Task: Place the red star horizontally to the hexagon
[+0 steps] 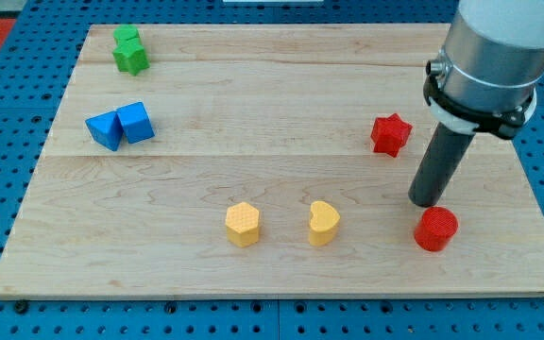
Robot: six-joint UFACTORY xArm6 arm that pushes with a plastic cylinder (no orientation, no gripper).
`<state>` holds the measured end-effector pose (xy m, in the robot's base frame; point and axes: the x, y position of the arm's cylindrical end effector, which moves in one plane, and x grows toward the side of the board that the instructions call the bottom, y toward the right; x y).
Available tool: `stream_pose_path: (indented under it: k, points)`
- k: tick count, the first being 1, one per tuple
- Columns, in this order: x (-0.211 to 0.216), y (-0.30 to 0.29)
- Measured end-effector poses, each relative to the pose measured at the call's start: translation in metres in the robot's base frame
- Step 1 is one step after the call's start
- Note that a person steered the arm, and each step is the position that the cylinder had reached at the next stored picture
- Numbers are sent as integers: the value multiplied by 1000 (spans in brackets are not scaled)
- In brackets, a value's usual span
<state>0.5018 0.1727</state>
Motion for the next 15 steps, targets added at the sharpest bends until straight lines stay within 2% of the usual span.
stream_pose_path:
  k: [1,3,4,6,7,8,9,10,11,12,13,15]
  points:
    - [-46,35]
    - [-91,-30]
    - [-113,19]
    - [-99,-65]
    - [-101,-74]
    - [-129,-72]
    - [-134,-90]
    - [-124,-154]
    - [-105,-142]
    - [-82,-105]
    - [-63,-189]
    - [-98,-246]
